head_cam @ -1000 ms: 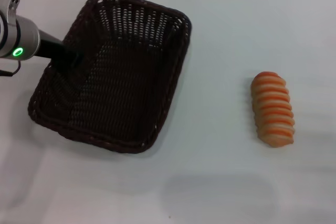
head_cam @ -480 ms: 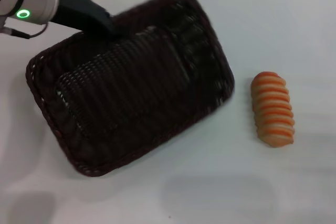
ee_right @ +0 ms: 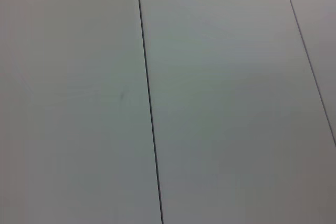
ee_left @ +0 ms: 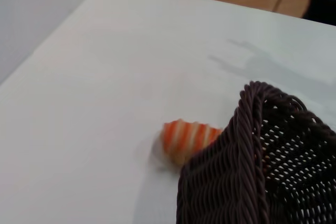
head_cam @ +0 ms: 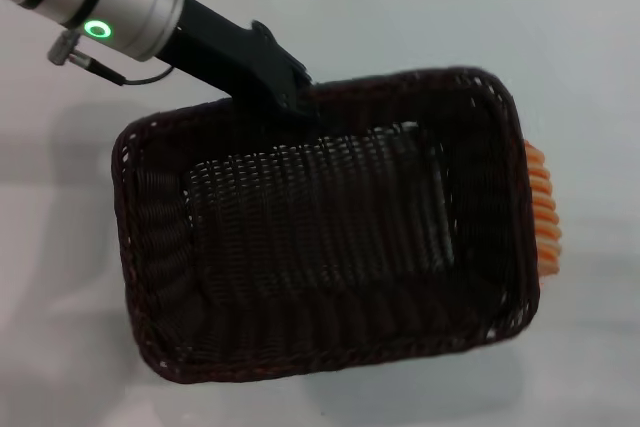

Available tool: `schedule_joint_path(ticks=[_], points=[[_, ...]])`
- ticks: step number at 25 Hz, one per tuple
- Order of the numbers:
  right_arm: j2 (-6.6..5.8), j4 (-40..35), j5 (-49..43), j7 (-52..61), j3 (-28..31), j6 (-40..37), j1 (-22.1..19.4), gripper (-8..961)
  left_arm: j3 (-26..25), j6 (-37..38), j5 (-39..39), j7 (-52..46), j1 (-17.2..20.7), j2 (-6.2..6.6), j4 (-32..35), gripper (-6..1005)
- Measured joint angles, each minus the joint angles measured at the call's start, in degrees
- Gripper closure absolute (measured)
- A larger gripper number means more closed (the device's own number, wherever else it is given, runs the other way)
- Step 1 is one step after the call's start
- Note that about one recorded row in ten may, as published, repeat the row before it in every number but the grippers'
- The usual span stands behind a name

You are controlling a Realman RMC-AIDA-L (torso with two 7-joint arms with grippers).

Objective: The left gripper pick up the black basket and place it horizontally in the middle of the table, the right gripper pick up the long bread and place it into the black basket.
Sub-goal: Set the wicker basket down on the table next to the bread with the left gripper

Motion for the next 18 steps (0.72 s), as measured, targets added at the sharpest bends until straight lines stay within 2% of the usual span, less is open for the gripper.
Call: schedule_joint_path(ticks=[7, 18], points=[[0.00, -0.3, 0.0, 0.0, 0.0, -0.1, -0.3, 106, 0.0, 0.5, 0.1, 4.9, -3.7, 0.01, 5.7, 796], [-0.01, -0.1, -0.1, 0.0, 0.0, -0.2, -0.4, 106, 0.4, 4.8, 1.5, 4.9, -5.3, -0.27, 7.8, 722]])
